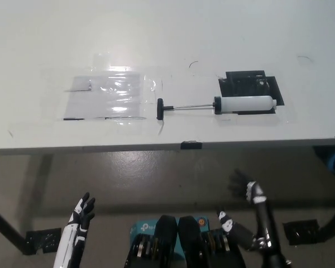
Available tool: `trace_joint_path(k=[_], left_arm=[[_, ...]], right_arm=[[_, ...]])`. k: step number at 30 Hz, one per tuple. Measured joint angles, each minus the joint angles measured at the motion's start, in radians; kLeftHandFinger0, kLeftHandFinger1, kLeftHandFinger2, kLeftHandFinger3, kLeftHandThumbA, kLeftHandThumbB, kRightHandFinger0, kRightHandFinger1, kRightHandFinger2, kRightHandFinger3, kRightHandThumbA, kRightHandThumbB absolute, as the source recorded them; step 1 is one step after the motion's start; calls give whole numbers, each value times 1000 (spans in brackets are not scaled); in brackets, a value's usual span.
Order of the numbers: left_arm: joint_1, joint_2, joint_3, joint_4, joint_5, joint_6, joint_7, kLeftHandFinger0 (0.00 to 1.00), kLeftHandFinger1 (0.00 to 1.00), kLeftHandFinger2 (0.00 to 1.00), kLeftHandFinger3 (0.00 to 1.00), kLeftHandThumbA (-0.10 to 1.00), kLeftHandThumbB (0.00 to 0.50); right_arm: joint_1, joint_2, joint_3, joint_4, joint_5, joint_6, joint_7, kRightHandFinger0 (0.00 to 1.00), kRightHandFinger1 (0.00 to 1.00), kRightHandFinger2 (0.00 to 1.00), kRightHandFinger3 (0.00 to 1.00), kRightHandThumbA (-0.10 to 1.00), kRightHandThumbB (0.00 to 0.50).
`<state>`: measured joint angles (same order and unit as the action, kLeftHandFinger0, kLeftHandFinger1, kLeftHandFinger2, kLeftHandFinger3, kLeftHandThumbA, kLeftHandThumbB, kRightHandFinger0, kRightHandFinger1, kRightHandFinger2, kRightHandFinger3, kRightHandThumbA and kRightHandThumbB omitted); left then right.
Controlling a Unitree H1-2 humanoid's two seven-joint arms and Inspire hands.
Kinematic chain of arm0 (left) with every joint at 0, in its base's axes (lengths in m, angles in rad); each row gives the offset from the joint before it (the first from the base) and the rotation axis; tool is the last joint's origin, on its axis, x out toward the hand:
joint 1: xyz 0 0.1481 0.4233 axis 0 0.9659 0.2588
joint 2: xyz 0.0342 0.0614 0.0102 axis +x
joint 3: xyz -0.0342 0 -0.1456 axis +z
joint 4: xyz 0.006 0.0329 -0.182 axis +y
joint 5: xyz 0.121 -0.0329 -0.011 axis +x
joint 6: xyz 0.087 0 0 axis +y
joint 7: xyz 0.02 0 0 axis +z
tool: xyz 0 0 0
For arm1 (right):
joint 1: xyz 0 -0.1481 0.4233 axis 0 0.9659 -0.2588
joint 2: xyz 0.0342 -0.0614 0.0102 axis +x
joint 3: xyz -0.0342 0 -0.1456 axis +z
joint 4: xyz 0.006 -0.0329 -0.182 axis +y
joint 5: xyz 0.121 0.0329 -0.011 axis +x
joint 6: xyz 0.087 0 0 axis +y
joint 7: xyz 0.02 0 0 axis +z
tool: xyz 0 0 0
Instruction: The robot uses right hand to pick up a small white air pumper and uses its left hand to compress it, and then puts it on the desk
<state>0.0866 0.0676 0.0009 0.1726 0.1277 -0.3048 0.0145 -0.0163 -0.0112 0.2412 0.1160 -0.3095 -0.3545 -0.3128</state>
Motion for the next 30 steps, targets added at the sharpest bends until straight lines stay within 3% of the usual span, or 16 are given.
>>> trace_joint_path(k=[1,3,5,8,10,17,19,21,24,26,27,30], left_arm=[[-2,0,0,0,0,0,0,1000,1000,1000,1000,1000,37],[-3,0,0,1,-1,0,0,1000,1000,1000,1000,1000,32],[-4,0,0,2,-2,0,0,1000,1000,1000,1000,1000,22],[-4,0,0,4,-4,-1,-1,1000,1000,1000,1000,1000,11],[-4,0,0,5,-4,-1,-1,1000,1000,1000,1000,1000,9],[-4,0,0,7,-4,-1,-2,1000,1000,1000,1000,1000,13],[-5,0,0,7,-4,-1,-2,1000,1000,1000,1000,1000,16],[-5,0,0,8,-4,-1,-2,1000,1000,1000,1000,1000,14],[-6,0,0,8,-4,-1,-2,1000,1000,1000,1000,1000,24],[-8,0,0,8,-4,-2,-2,1000,1000,1000,1000,1000,27],[-9,0,0,8,-4,-2,-2,1000,1000,1000,1000,1000,27],[-12,0,0,8,-4,-3,-2,1000,1000,1000,1000,1000,20]], right_arm=[[-2,-5,-7,-43,-2,0,1,1000,1000,1000,1000,872,185],[-9,-18,-17,-120,-4,13,10,1000,1000,1000,1000,907,217],[-29,-41,-23,-180,-6,36,28,1000,1000,1000,1000,998,291],[-116,-129,-31,-274,-13,109,90,1000,1000,1000,1000,987,347],[-193,-188,-32,-291,-18,155,128,1000,1000,1000,1000,953,357],[-488,-319,6,-211,-22,293,271,1000,1000,1000,1000,1000,422],[-570,-332,30,-147,-25,327,316,1000,1000,1000,1000,1000,436],[-642,-338,57,-78,-27,356,356,1000,1000,1000,1000,1000,419],[-745,-340,101,43,-31,399,417,1000,1000,1000,1000,1000,451],[-830,-339,141,155,-38,426,465,1000,1000,1000,1000,1000,444],[-853,-338,157,199,-42,434,481,1000,1000,1000,1000,1000,471],[-956,-327,209,366,-50,464,541,1000,1000,1000,1000,991,463]])
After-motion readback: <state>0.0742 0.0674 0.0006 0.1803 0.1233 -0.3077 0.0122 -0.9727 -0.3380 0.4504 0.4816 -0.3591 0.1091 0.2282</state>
